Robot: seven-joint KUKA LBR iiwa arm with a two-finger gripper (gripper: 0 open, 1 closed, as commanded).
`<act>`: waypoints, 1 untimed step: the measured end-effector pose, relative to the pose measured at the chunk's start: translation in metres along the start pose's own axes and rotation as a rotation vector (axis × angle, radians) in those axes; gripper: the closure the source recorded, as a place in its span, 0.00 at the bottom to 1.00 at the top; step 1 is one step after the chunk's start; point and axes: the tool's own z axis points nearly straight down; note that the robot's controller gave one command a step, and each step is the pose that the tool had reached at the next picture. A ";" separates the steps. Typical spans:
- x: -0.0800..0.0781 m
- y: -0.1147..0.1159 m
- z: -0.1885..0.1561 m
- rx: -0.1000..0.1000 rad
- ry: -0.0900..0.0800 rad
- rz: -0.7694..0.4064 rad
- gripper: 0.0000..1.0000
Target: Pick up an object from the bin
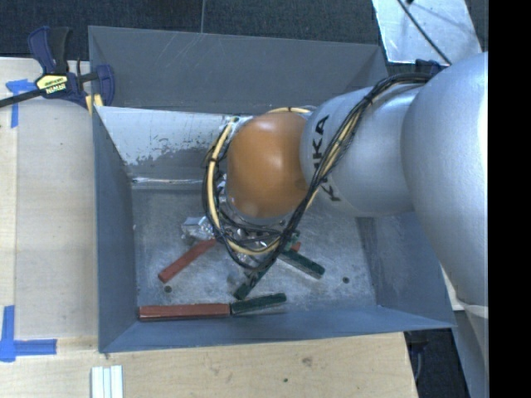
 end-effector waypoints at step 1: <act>-0.001 -0.001 -0.001 0.001 -0.003 0.002 1.00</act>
Offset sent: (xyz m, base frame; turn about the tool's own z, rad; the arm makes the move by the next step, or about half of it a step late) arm 0.0000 0.0000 0.0000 0.0000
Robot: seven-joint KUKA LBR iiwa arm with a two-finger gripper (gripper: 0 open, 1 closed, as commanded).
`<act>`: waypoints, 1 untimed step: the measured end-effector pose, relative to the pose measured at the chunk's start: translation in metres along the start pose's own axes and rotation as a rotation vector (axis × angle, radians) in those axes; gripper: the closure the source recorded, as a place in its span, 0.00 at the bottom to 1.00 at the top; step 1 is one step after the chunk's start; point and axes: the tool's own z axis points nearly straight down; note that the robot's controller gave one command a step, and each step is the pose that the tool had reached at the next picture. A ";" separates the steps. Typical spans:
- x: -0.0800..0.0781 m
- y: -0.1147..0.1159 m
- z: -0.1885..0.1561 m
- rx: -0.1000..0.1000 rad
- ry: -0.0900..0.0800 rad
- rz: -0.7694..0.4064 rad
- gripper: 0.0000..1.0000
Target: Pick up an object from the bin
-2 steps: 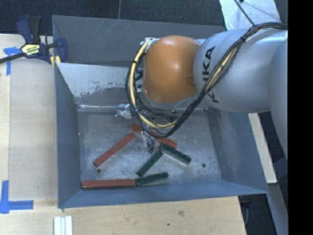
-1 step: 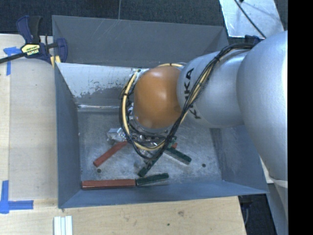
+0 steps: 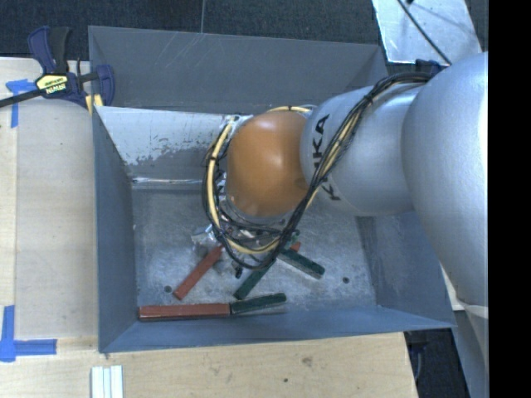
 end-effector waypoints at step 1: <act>-0.029 -0.037 -0.104 0.007 -0.007 -0.044 1.00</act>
Offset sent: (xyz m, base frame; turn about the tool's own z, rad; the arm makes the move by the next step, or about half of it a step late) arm 0.0419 -0.0054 0.0979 -0.0479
